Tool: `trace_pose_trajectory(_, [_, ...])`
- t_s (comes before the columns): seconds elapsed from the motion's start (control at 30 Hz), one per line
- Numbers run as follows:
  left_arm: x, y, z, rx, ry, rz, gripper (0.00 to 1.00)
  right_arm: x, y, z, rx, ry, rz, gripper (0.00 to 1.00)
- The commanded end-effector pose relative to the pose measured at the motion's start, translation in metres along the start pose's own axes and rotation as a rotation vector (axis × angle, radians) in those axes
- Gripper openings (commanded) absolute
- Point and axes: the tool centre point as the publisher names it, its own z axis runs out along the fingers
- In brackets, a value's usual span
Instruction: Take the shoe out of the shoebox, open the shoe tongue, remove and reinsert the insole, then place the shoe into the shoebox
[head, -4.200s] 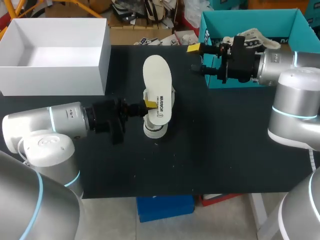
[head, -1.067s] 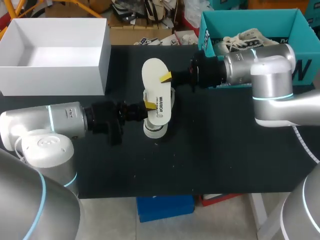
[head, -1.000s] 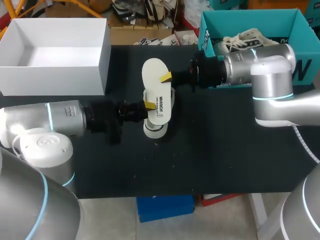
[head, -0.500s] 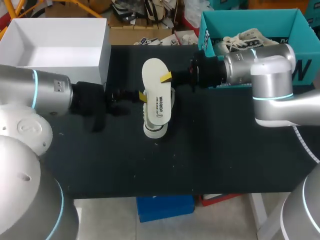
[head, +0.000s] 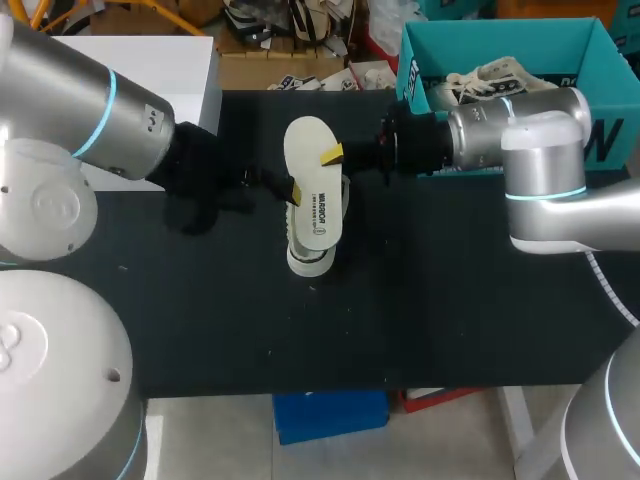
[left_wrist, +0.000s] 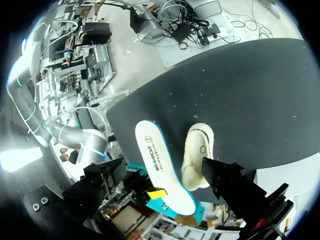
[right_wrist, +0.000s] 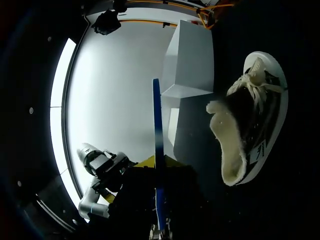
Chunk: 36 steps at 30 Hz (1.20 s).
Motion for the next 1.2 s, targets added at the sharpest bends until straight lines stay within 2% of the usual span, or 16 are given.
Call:
trace_pose_trajectory(0.03, [-0.004, 0.006, -0.001, 0.11, 0.506, 0.039, 1.0, 0.0, 0.0, 0.001, 0.001, -0.002, 0.0, 0.0])
trace_pose_trajectory(0.23, [-0.004, 0.006, -0.001, 0.11, 0.506, 0.039, 1.0, 0.0, 0.0, 0.001, 0.001, -0.002, 0.0, 0.0])
trace_pose_trajectory(0.27, [-0.005, 0.007, -0.001, 0.13, 0.516, 0.019, 1.0, 0.0, 0.0, 0.001, 0.001, -0.002, 0.0, 0.0])
trace_pose_trajectory(0.37, [-0.008, 0.016, 0.008, 0.203, 0.628, -0.084, 1.0, 0.0, 0.0, 0.001, 0.001, -0.002, 0.0, 0.0])
trace_pose_trajectory(0.43, [-0.012, 0.021, 0.01, 0.22, 0.683, -0.133, 1.0, 0.0, 0.0, 0.001, 0.001, -0.002, 0.0, 0.0])
trace_pose_trajectory(0.53, [-0.019, 0.026, 0.013, 0.21, 0.725, -0.149, 1.0, 0.0, 0.0, 0.001, 0.001, -0.002, 0.0, 0.0])
trace_pose_trajectory(0.7, [-0.023, 0.031, 0.021, 0.262, 0.753, -0.19, 1.0, 0.0, 0.0, 0.001, 0.001, -0.002, 0.0, 0.0])
trace_pose_trajectory(0.87, [-0.036, 0.03, 0.023, 0.271, 0.814, -0.193, 1.0, 0.0, 0.0, 0.001, 0.001, -0.002, 0.0, 0.0])
trace_pose_trajectory(1.03, [-0.05, 0.027, 0.022, 0.265, 0.8, -0.18, 1.0, 0.0, 0.0, 0.001, 0.001, -0.002, 0.0, 0.0])
trace_pose_trajectory(1.2, [-0.054, 0.024, 0.023, 0.262, 0.808, -0.194, 1.0, 0.0, 0.0, 0.001, 0.001, -0.002, 0.0, 0.0])
